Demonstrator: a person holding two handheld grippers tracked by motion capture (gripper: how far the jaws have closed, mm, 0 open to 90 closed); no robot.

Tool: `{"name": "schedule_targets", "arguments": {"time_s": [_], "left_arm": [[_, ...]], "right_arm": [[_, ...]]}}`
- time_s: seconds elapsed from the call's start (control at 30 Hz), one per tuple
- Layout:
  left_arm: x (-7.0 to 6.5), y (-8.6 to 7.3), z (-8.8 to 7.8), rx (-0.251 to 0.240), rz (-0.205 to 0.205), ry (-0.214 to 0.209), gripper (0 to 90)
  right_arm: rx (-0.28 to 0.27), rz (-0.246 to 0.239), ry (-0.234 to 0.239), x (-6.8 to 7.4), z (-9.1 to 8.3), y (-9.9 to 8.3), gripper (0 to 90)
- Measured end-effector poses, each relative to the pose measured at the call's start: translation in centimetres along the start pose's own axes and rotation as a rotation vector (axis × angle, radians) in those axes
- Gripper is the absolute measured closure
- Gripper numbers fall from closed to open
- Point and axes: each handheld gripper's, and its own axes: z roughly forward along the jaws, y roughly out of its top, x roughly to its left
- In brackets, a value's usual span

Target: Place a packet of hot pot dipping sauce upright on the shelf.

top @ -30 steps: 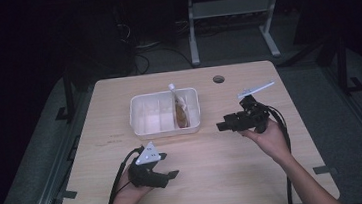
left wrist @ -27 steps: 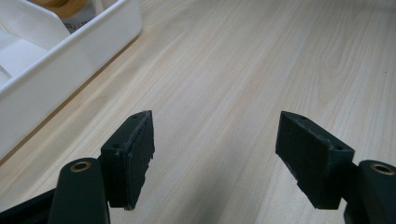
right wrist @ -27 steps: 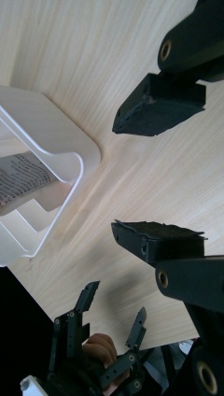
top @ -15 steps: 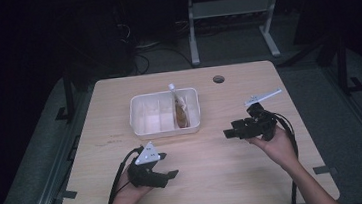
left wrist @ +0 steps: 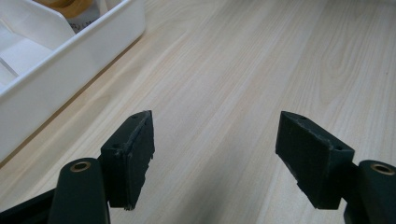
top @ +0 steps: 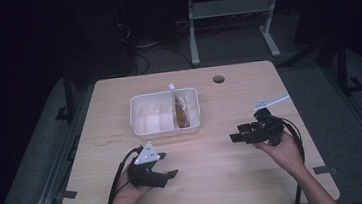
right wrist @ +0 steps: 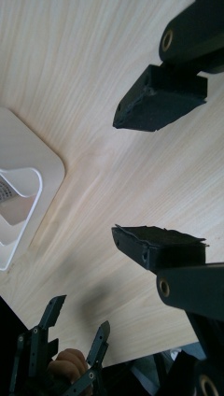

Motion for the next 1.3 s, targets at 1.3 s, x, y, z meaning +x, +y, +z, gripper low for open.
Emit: {"name": "schedule_targets", "arguments": {"time_s": [1.3], "left_arm": [[0.1,0.0,0.0,0.001,-0.005,0.004,27.8]], "right_arm": [[0.040,0.036,-0.017,-1.0,-0.5,-5.9,39.3]]}}
